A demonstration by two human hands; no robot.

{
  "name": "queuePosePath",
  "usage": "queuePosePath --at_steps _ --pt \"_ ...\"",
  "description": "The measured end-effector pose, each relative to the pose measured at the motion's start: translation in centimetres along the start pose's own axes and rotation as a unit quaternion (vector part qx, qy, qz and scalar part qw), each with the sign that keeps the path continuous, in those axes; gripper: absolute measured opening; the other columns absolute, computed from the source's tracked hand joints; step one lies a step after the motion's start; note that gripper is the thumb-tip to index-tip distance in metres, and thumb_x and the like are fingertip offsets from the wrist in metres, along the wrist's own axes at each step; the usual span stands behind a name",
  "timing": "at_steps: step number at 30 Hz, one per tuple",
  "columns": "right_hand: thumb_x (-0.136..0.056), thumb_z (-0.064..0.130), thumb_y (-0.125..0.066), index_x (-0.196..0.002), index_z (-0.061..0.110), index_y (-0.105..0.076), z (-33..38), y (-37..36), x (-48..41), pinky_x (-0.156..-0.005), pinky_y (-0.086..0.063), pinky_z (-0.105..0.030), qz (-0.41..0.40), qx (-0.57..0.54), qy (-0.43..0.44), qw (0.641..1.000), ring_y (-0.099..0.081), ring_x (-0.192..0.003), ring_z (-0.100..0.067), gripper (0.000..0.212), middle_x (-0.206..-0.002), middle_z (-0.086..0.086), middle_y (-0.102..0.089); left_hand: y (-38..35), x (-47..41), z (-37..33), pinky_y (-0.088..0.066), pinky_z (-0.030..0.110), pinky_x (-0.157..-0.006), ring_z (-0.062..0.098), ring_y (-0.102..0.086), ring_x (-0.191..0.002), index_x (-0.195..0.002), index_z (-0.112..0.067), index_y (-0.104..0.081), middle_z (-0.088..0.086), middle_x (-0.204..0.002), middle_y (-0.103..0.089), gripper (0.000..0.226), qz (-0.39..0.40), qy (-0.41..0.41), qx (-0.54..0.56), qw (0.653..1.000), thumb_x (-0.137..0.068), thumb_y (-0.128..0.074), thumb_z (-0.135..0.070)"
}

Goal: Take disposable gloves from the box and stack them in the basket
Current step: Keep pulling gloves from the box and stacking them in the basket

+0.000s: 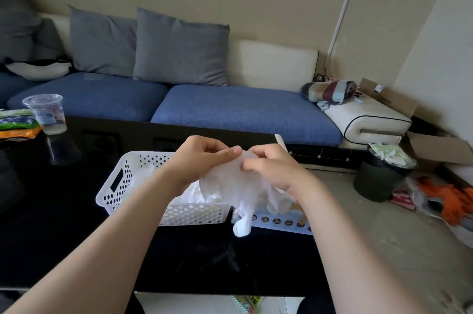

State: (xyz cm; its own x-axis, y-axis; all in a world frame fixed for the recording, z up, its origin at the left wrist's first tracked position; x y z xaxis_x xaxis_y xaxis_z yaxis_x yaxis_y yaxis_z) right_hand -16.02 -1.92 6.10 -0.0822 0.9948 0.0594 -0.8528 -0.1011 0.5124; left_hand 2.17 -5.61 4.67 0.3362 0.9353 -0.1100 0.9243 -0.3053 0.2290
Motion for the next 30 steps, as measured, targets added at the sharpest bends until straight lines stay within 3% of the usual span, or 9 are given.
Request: queuePosePath --at_steps 5,7,10,13,17,21,24,27,30 --pt "-0.076 0.027 -0.067 -0.069 0.015 -0.062 0.6 -0.2 -0.5 -0.083 -0.038 -0.044 0.002 -0.079 0.015 0.997 -0.053 -0.082 -0.027 0.015 -0.078 -0.011 -0.055 1.4 0.7 1.0 -0.048 0.028 -0.064 0.022 -0.056 -0.07 -0.087 -0.01 -0.082 0.006 -0.081 -0.07 0.048 0.067 0.097 -0.041 0.992 -0.077 -0.086 -0.056" --pt "-0.074 0.028 -0.066 -0.066 0.015 -0.058 0.4 -0.5 -0.9 -0.084 -0.036 -0.046 0.003 -0.095 0.014 0.995 -0.052 -0.083 -0.027 0.017 -0.077 -0.012 -0.054 2.0 0.9 1.1 -0.053 0.03 -0.073 0.025 -0.061 -0.077 -0.089 -0.01 -0.082 0.004 -0.089 -0.072 0.046 0.075 0.101 -0.018 0.992 -0.079 -0.084 -0.055" --pt "-0.075 0.03 -0.068 -0.079 0.011 -0.072 -0.2 -1.2 -1.4 -0.085 -0.047 -0.046 0.023 -0.061 -0.01 0.998 -0.065 -0.087 -0.032 0.02 -0.087 -0.017 -0.072 2.9 0.8 1.1 -0.058 0.036 -0.087 0.022 -0.073 -0.095 -0.094 -0.014 -0.082 0.004 -0.099 -0.078 0.037 0.04 0.066 0.035 0.996 -0.094 -0.071 -0.049" --pt "-0.082 0.02 -0.069 -0.086 0.014 -0.077 -0.8 -2.0 -2.2 -0.08 -0.054 -0.041 0.025 0.008 -0.023 0.999 -0.07 -0.093 -0.029 0.011 -0.088 -0.006 -0.074 4.1 0.4 1.7 -0.06 0.045 -0.092 0.035 -0.07 -0.099 -0.1 -0.008 -0.076 0.012 -0.102 -0.076 0.047 -0.041 0.045 -0.022 0.998 -0.105 -0.056 -0.05" --pt "-0.089 0.012 -0.062 -0.078 0.019 -0.073 -0.2 -3.0 -2.9 -0.068 -0.051 -0.032 0.023 0.0 -0.032 0.999 -0.067 -0.083 -0.02 0.018 -0.081 0.001 -0.071 4.5 0.5 1.4 -0.042 0.035 -0.067 0.022 -0.048 -0.074 -0.085 -0.006 -0.055 0.007 -0.079 -0.051 0.045 -0.132 0.027 -0.097 0.986 -0.109 -0.045 -0.042" --pt "-0.079 0.014 -0.053 -0.058 0.022 -0.049 0.0 -3.4 -3.7 -0.06 -0.036 -0.031 0.006 -0.073 -0.06 0.995 -0.046 -0.064 -0.021 0.022 -0.064 -0.001 -0.049 4.7 0.4 1.4 -0.044 0.028 -0.051 0.018 -0.051 -0.072 -0.104 0.0 -0.056 0.006 -0.084 -0.052 0.041 -0.152 0.019 -0.097 0.983 -0.111 -0.04 -0.037" --pt "-0.073 0.022 -0.057 -0.072 0.015 -0.055 0.0 -3.9 -4.3 -0.068 -0.035 -0.037 -0.028 -0.057 -0.078 0.995 -0.046 -0.072 -0.023 0.007 -0.074 -0.007 -0.049 5.2 0.3 1.9 -0.04 0.024 -0.046 0.019 -0.049 -0.072 -0.104 -0.003 -0.055 0.006 -0.086 -0.051 0.039 -0.146 0.042 -0.104 0.983 -0.111 -0.037 -0.037" --pt "-0.082 0.023 -0.062 -0.089 -0.002 -0.063 0.0 -4.4 -5.1 -0.068 -0.039 -0.035 -0.103 0.004 -0.036 0.994 -0.05 -0.075 -0.02 0.026 -0.08 -0.006 -0.056 6.5 0.1 3.2 -0.038 0.027 -0.047 0.022 -0.045 -0.074 -0.095 -0.01 -0.05 0.007 -0.086 -0.047 0.035 -0.148 0.091 -0.123 0.977 -0.111 -0.034 -0.036" --pt "-0.083 0.026 -0.066 -0.091 0.007 -0.07 0.5 -5.5 -5.5 -0.066 -0.048 -0.035 -0.145 0.056 0.0 0.988 -0.062 -0.076 -0.02 0.021 -0.085 -0.005 -0.07 8.2 0.0 5.1 -0.035 0.03 -0.05 0.023 -0.042 -0.074 -0.094 -0.015 -0.051 0.006 -0.086 -0.044 0.032 -0.152 0.152 -0.13 0.968 -0.111 -0.032 -0.034"
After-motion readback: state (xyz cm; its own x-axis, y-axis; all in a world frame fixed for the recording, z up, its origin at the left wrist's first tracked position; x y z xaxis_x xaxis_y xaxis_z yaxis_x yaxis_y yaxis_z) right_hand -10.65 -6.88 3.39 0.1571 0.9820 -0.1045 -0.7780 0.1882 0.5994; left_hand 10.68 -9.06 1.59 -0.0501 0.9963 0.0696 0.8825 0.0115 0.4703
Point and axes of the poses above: each hand's wrist, its own x-axis away from the middle knuckle, its own y-axis out of the back of the hand, z = x × y, the point moved 4 cm from there along -x, towards the middle knuckle
